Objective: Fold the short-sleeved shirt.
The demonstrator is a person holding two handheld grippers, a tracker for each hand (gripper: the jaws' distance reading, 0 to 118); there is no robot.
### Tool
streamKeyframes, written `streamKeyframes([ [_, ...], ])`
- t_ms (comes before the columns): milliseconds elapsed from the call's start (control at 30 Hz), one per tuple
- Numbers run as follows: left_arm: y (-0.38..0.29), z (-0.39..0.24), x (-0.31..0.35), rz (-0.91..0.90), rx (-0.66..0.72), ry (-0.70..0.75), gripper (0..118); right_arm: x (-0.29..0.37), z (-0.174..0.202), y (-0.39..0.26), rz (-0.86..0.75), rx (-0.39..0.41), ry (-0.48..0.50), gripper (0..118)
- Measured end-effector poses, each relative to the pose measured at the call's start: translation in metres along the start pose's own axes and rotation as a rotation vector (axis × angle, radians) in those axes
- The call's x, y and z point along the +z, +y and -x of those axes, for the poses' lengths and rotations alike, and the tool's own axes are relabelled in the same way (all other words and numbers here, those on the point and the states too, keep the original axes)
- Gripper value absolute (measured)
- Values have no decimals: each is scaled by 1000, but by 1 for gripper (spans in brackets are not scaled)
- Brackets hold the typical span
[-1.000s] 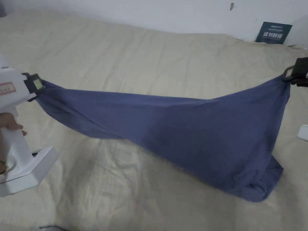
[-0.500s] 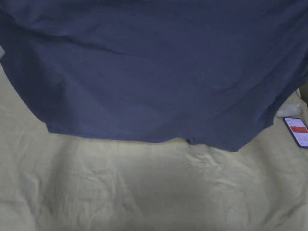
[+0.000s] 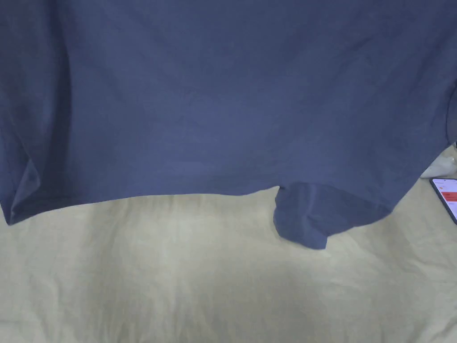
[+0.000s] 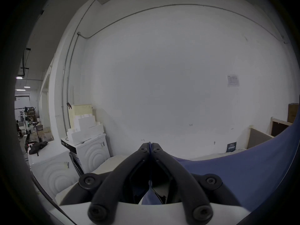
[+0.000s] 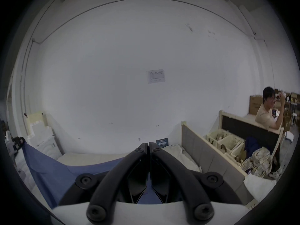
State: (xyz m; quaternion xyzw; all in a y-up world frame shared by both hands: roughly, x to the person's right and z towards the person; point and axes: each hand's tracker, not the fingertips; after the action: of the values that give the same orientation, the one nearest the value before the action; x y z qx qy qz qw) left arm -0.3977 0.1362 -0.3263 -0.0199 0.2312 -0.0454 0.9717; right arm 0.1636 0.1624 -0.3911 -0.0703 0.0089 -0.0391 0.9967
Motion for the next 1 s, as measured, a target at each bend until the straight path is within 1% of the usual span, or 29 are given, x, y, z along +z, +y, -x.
streamKeyframes([
  [67,5,-12,-21,12,-41,52,0,-17,14,3,-1,14,-42,0],
  [100,5,-21,-34,13,-86,80,0,-31,21,6,3,28,-55,0],
  [167,4,-34,-58,22,-148,111,0,-56,31,11,9,77,-92,0],
  [200,-3,-65,-72,31,-152,114,0,-68,35,12,10,87,-105,0],
  [367,-13,-92,-142,43,-72,135,0,-138,53,26,-23,90,-151,0],
  [433,-15,-105,-166,42,-90,150,0,-165,57,34,-52,107,-174,0],
  [533,-19,-125,-199,-14,-142,169,0,-196,65,40,-97,127,-202,0],
  [600,-22,-133,-217,-30,-115,167,0,-211,70,41,-126,130,-230,0],
  [633,-23,-136,-224,-46,-80,142,0,-219,72,40,-145,138,-244,0],
  [667,-26,-139,-230,-59,-40,123,0,-229,74,41,-157,160,-288,0],
  [700,-29,-141,-235,-78,-14,109,0,-237,73,41,-172,165,-296,0],
  [733,-36,-144,-242,-91,6,114,0,-244,73,39,-193,148,-289,0],
  [833,-56,-157,-263,-90,-23,141,0,-265,72,28,-204,117,-278,0],
  [1000,-94,-170,-289,-119,-16,169,0,-301,77,-10,-225,132,-285,0],
])
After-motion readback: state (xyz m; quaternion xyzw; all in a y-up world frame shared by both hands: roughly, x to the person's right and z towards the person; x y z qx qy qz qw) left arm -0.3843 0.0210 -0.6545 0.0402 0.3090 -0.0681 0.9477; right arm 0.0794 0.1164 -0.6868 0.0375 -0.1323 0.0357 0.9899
